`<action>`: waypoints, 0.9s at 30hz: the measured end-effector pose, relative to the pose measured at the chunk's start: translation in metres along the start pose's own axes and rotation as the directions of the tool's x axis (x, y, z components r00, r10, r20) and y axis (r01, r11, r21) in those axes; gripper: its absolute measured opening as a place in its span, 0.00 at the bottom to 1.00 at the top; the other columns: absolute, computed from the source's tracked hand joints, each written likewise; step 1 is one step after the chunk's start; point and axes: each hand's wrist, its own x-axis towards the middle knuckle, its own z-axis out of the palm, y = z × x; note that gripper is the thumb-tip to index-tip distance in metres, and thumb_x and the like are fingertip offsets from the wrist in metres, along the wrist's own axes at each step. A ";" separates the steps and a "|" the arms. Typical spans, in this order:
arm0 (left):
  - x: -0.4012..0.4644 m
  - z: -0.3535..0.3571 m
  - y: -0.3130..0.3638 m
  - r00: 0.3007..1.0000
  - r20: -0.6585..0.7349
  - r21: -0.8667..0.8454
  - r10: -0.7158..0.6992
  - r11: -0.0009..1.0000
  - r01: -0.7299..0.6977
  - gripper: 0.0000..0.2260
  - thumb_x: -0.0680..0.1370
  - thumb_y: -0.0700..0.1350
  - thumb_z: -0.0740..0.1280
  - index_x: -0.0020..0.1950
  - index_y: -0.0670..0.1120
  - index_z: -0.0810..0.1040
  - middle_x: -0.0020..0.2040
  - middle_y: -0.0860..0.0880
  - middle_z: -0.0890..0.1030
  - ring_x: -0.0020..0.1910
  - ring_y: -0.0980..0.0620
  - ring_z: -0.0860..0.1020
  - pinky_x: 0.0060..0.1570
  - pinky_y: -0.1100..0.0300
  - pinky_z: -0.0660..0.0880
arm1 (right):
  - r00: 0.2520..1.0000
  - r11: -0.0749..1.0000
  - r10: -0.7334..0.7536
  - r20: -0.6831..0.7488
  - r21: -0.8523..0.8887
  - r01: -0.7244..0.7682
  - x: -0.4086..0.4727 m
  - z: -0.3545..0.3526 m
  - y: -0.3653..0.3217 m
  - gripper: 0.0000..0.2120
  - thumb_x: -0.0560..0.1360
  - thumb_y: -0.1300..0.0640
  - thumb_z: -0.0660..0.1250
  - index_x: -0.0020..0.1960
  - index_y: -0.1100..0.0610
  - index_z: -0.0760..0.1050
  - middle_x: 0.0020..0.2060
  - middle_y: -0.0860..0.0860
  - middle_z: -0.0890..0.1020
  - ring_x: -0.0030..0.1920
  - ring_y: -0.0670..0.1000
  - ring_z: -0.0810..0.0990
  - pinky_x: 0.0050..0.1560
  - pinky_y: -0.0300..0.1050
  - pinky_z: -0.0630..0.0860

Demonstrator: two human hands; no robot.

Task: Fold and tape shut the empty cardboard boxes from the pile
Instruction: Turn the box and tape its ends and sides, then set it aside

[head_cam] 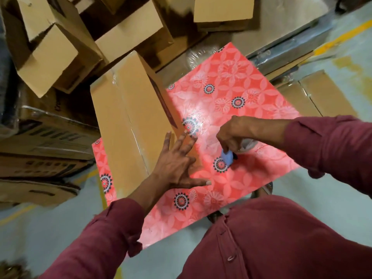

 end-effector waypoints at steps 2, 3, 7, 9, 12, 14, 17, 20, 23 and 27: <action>0.009 -0.008 0.001 0.998 0.010 0.061 0.060 0.996 -0.060 0.51 0.66 0.87 0.42 0.58 0.54 0.87 0.82 0.47 0.66 0.84 0.38 0.52 0.74 0.24 0.40 | 0.999 0.957 0.044 0.030 0.284 -0.050 -0.002 0.012 0.008 0.16 0.65 0.51 0.80 0.52 0.53 0.88 0.47 0.50 0.88 0.44 0.54 0.86 0.39 0.40 0.81; 0.011 -0.008 0.000 0.996 0.036 0.078 0.085 0.993 -0.088 0.52 0.66 0.87 0.41 0.60 0.53 0.87 0.81 0.47 0.66 0.84 0.38 0.51 0.73 0.24 0.39 | 0.998 0.932 0.053 0.040 0.356 -0.063 -0.002 0.012 0.012 0.15 0.69 0.56 0.79 0.55 0.54 0.87 0.51 0.51 0.88 0.46 0.55 0.85 0.42 0.42 0.81; 0.007 -0.008 -0.020 0.992 -0.034 -0.049 0.118 0.992 -0.119 0.52 0.71 0.83 0.51 0.79 0.46 0.71 0.82 0.45 0.65 0.85 0.42 0.49 0.74 0.24 0.41 | 0.995 0.939 0.099 -0.030 0.333 -0.084 0.012 0.011 0.023 0.25 0.73 0.63 0.74 0.69 0.51 0.80 0.63 0.50 0.84 0.49 0.52 0.80 0.53 0.43 0.77; 0.003 -0.006 -0.031 0.980 -0.149 -0.169 0.132 0.973 -0.156 0.45 0.73 0.80 0.57 0.73 0.46 0.78 0.77 0.46 0.73 0.83 0.43 0.58 0.74 0.24 0.46 | 0.996 0.925 0.064 -0.054 0.378 -0.039 0.008 0.014 0.032 0.24 0.74 0.64 0.72 0.69 0.52 0.80 0.63 0.52 0.84 0.50 0.52 0.80 0.58 0.45 0.78; -0.001 0.000 -0.037 0.971 -0.167 -0.155 0.172 0.968 -0.198 0.33 0.72 0.78 0.62 0.57 0.54 0.86 0.70 0.50 0.80 0.80 0.44 0.66 0.73 0.25 0.50 | 0.994 0.897 0.052 -0.101 0.443 -0.002 0.006 0.018 0.048 0.24 0.73 0.65 0.74 0.69 0.53 0.80 0.61 0.51 0.84 0.52 0.52 0.80 0.52 0.41 0.77; 0.003 0.003 -0.033 0.979 -0.100 -0.144 0.175 0.971 -0.189 0.33 0.71 0.80 0.61 0.57 0.57 0.87 0.71 0.51 0.79 0.80 0.44 0.65 0.73 0.24 0.48 | 0.992 0.882 0.043 -0.119 0.470 0.018 0.009 0.013 0.056 0.24 0.74 0.66 0.74 0.69 0.53 0.80 0.58 0.50 0.83 0.50 0.50 0.77 0.41 0.32 0.73; 0.016 -0.004 -0.026 0.985 0.009 -0.092 0.172 0.981 -0.170 0.40 0.70 0.84 0.51 0.62 0.59 0.85 0.76 0.52 0.74 0.83 0.44 0.57 0.72 0.23 0.45 | 0.992 0.844 0.054 -0.110 0.536 0.013 0.009 0.007 0.066 0.24 0.76 0.67 0.70 0.70 0.54 0.79 0.58 0.50 0.80 0.53 0.49 0.75 0.43 0.33 0.71; 0.016 -0.004 -0.024 0.993 -0.011 -0.129 0.115 0.985 -0.116 0.46 0.71 0.84 0.47 0.72 0.55 0.79 0.79 0.51 0.70 0.84 0.45 0.55 0.73 0.24 0.44 | 0.993 0.812 0.063 -0.104 0.584 0.010 0.019 0.006 0.073 0.22 0.74 0.66 0.68 0.67 0.53 0.82 0.59 0.49 0.83 0.54 0.50 0.77 0.44 0.36 0.75; 0.005 0.004 -0.033 0.992 -0.124 -0.306 0.017 0.950 -0.055 0.43 0.75 0.80 0.49 0.77 0.53 0.74 0.80 0.52 0.69 0.84 0.49 0.55 0.74 0.27 0.45 | 0.972 0.792 0.139 -0.188 0.610 0.005 0.024 0.013 0.075 0.19 0.69 0.59 0.66 0.56 0.49 0.87 0.51 0.49 0.87 0.54 0.54 0.82 0.51 0.46 0.83; -0.005 0.014 -0.045 0.973 -0.230 -0.394 0.002 0.914 -0.095 0.36 0.78 0.73 0.54 0.77 0.52 0.74 0.78 0.53 0.72 0.83 0.51 0.59 0.75 0.30 0.48 | 0.920 0.834 0.244 -0.306 0.551 -0.038 0.020 0.022 0.069 0.23 0.65 0.52 0.64 0.56 0.38 0.84 0.45 0.45 0.83 0.51 0.52 0.81 0.50 0.49 0.83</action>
